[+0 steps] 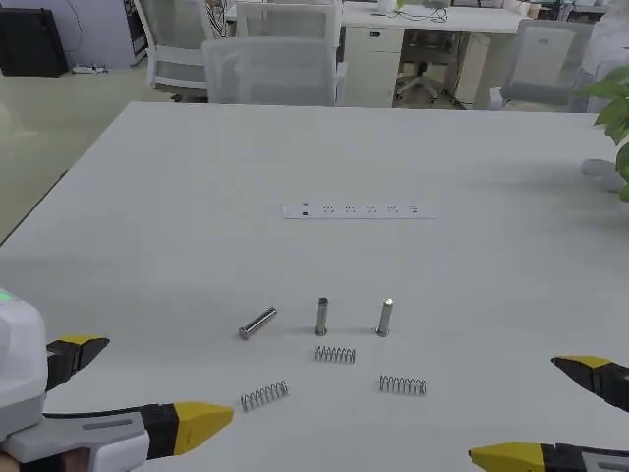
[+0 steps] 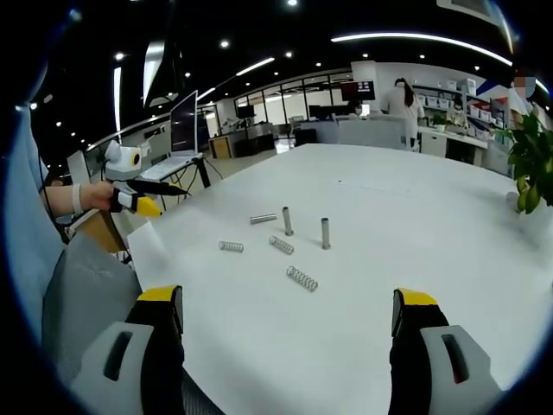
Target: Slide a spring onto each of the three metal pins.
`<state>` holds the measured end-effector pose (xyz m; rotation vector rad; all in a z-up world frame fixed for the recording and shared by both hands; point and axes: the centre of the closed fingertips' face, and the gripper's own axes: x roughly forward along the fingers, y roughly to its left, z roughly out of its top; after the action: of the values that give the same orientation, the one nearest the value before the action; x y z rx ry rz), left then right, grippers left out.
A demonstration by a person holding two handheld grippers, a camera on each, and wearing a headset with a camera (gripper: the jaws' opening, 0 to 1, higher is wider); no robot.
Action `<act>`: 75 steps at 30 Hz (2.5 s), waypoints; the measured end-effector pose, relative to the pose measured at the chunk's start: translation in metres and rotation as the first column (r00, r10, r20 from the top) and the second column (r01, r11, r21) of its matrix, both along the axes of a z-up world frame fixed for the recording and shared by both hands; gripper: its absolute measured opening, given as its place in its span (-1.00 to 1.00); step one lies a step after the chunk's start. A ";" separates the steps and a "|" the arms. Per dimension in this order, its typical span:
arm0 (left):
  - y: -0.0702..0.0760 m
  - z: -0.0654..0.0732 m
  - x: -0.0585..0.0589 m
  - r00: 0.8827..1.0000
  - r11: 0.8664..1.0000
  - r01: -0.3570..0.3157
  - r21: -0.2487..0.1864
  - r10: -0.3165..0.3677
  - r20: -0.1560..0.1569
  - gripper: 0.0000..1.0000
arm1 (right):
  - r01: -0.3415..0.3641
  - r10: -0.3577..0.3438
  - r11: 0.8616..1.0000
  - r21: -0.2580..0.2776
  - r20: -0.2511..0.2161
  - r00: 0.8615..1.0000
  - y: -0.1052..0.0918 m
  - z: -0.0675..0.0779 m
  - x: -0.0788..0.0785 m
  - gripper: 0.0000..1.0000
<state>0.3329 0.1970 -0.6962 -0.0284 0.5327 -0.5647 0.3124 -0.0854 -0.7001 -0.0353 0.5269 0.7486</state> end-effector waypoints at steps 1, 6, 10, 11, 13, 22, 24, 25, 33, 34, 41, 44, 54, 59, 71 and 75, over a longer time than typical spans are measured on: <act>0.000 0.000 0.000 1.000 1.000 0.000 0.000 0.000 0.001 0.96 | -0.001 0.001 1.000 0.000 0.000 1.000 0.000 0.000 0.000 0.99; 0.000 -0.001 -0.001 1.000 1.000 -0.001 -0.001 0.001 -0.003 0.96 | -0.001 0.001 1.000 0.001 0.001 1.000 0.000 0.001 0.001 0.99; 0.000 -0.001 -0.001 1.000 1.000 -0.001 -0.004 0.001 -0.004 0.96 | -0.001 0.001 1.000 0.000 0.001 1.000 0.000 0.000 0.001 0.99; 0.000 -0.001 -0.001 1.000 1.000 -0.001 -0.005 0.001 -0.003 0.96 | -0.001 0.001 1.000 -0.001 0.000 1.000 0.000 0.000 0.001 0.99; 0.000 -0.001 -0.001 1.000 1.000 0.002 -0.002 -0.002 -0.001 0.96 | -0.001 0.001 1.000 -0.001 0.000 1.000 -0.001 -0.001 0.001 0.99; 0.001 -0.002 0.000 1.000 1.000 0.010 0.007 -0.010 -0.005 0.96 | -0.009 0.009 1.000 -0.012 0.002 1.000 -0.001 -0.002 0.002 0.99; 0.002 -0.002 0.000 1.000 1.000 0.010 0.009 -0.010 -0.005 0.96 | -0.013 0.013 1.000 -0.015 0.003 1.000 0.000 -0.002 0.003 0.99; 0.002 -0.002 0.001 1.000 1.000 0.012 0.012 -0.012 -0.005 0.96 | -0.015 0.015 1.000 -0.016 0.002 1.000 0.000 -0.001 0.003 0.99; 0.002 -0.003 0.004 1.000 1.000 0.021 0.020 -0.020 -0.004 0.96 | -0.034 0.034 0.999 -0.025 0.004 0.999 0.005 -0.001 0.005 0.99; 0.002 -0.003 0.004 1.000 0.999 0.027 0.024 -0.027 -0.006 0.96 | -0.035 0.035 0.999 -0.029 0.004 0.999 0.006 -0.002 0.006 0.99; -0.001 -0.008 0.006 0.999 0.998 0.048 0.038 -0.048 -0.015 0.96 | -0.052 0.052 0.998 -0.044 -0.001 0.999 0.009 -0.007 0.005 0.99; -0.003 -0.011 0.007 0.998 0.997 0.065 0.050 -0.064 -0.028 0.96 | -0.056 0.056 0.997 -0.047 -0.004 0.998 0.009 -0.010 0.004 0.99; -0.009 -0.019 0.016 0.992 0.990 0.115 0.078 -0.111 -0.051 0.96 | -0.059 0.059 0.997 -0.051 -0.015 0.998 0.009 -0.013 0.005 0.99; -0.013 -0.025 0.021 0.988 0.984 0.146 0.098 -0.139 -0.068 0.96 | -0.067 0.065 0.996 -0.057 -0.025 0.998 0.009 -0.016 0.005 0.99; -0.021 -0.033 0.038 0.975 0.968 0.210 0.134 -0.198 -0.098 0.96 | -0.080 0.077 0.995 -0.059 -0.046 0.996 0.013 -0.025 0.009 0.99; -0.023 -0.035 0.046 0.972 0.964 0.225 0.139 -0.211 -0.107 0.95 | -0.086 0.083 0.994 -0.064 -0.055 0.995 0.014 -0.029 0.010 0.99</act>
<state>0.3785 0.1738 -0.7316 0.1501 0.6709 -0.7397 0.3221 -0.0710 -0.7293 -0.1005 0.6028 0.8166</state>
